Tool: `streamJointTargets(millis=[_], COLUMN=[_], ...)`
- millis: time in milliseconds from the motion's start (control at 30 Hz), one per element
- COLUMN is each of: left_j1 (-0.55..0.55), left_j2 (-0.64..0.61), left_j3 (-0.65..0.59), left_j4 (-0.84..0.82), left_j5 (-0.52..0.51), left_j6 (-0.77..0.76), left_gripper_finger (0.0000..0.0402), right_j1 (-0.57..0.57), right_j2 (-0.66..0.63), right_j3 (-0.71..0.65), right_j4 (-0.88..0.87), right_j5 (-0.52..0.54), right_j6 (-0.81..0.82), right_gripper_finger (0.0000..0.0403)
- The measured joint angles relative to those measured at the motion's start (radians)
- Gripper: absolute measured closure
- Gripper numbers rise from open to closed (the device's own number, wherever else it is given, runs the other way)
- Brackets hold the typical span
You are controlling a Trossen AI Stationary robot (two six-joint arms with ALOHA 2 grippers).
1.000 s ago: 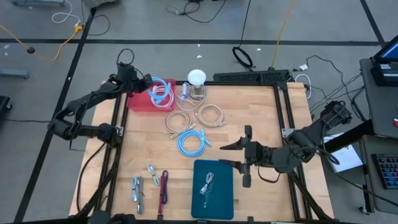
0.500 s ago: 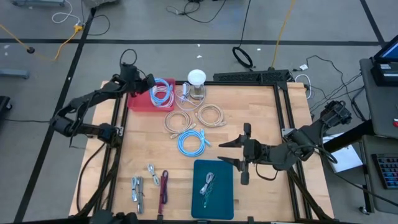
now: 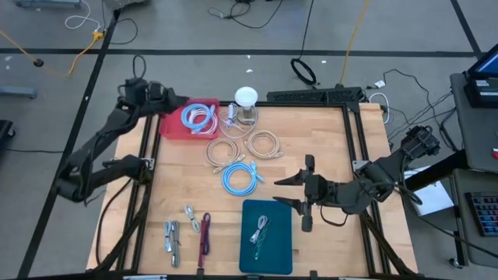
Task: Pick & Place USB Port
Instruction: Put the light blue USB cable into the blue bin
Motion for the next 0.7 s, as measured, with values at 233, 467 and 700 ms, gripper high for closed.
streamJointTargets(millis=[233, 467, 700], left_j1=[-0.380, -0.884, -1.236], left_j2=[-0.272, -0.562, -0.588], left_j3=[0.000, 0.000, 0.000], left_j4=[-0.394, -0.824, -0.691], left_j5=[0.053, -0.307, -0.667], left_j6=[-0.027, -0.408, -0.623], left_gripper_finger=[0.0233, 0.0236, 0.0236], right_j1=[0.000, 0.000, 0.000], right_j2=[0.000, 0.000, 0.000], right_j3=[0.000, 0.000, 0.000], right_j4=[-0.051, -0.088, -0.098], right_j5=[0.000, 0.000, -0.004], right_j6=[0.000, 0.000, 0.028], right_gripper_finger=[0.0239, 0.0239, 0.0239])
